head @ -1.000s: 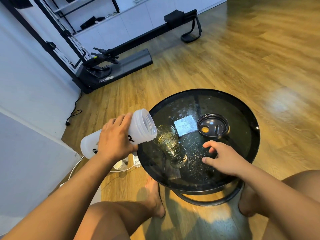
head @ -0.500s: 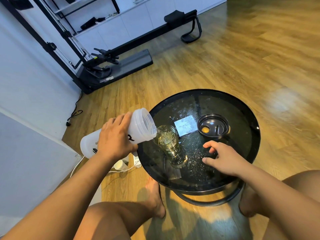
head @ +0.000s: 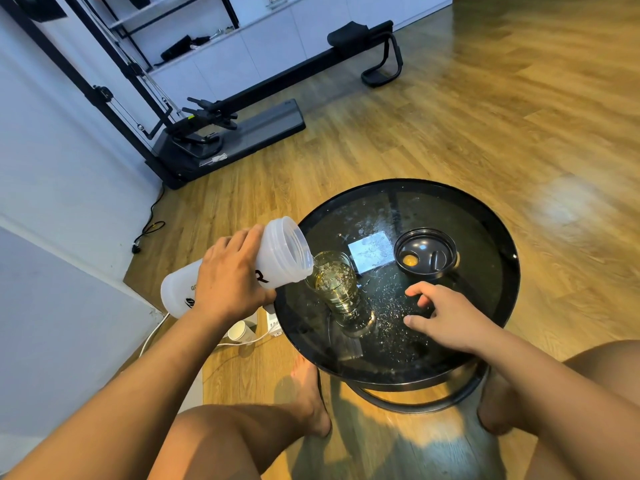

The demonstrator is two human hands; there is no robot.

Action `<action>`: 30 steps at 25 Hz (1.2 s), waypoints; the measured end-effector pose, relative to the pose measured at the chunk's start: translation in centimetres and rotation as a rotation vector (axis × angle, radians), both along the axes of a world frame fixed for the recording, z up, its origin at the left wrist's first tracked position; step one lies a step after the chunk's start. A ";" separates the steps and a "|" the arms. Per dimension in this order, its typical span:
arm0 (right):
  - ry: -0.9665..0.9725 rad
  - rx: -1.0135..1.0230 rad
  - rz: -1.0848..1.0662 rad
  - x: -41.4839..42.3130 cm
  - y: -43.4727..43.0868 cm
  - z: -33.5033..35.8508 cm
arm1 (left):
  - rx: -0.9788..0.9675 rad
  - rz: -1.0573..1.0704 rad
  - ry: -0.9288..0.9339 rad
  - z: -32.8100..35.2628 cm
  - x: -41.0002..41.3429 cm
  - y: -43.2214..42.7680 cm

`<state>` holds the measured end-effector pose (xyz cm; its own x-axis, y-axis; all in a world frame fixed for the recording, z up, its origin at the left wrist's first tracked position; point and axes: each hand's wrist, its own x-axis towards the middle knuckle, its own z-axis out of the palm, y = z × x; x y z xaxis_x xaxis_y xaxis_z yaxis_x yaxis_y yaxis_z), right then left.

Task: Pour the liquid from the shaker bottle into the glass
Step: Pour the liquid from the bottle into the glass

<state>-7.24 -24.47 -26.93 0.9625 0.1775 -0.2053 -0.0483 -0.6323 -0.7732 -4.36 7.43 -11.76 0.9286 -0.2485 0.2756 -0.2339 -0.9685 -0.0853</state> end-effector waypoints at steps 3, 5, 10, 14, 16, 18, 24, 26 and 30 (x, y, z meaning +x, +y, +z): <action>0.001 -0.001 0.002 0.0 0.0 0.1 | -0.011 0.001 0.000 0.0 -0.1 0.0; 0.003 0.000 0.003 0.0 0.0 0.1 | -0.027 0.001 -0.001 0.0 -0.2 0.0; 0.000 0.000 0.000 0.0 0.0 0.2 | -0.033 -0.004 -0.010 0.0 -0.3 0.0; -0.002 -0.002 0.000 -0.1 0.0 0.1 | -0.019 -0.013 -0.020 0.1 -0.3 0.0; 0.000 0.001 -0.002 0.0 0.0 0.1 | -0.016 -0.015 -0.021 0.2 -0.2 -0.1; 0.000 0.000 -0.002 0.0 0.0 0.0 | -0.015 -0.016 -0.017 0.2 -0.2 -0.1; -0.008 -0.008 0.001 -0.1 0.0 -0.1 | 0.000 -0.014 -0.008 0.2 -0.3 -0.2; -0.009 -0.005 0.001 0.0 0.0 -0.1 | 0.007 -0.017 -0.004 0.1 -0.3 -0.2; -0.004 0.001 0.002 0.0 -0.1 -0.2 | 0.010 -0.012 -0.001 0.1 -0.3 -0.2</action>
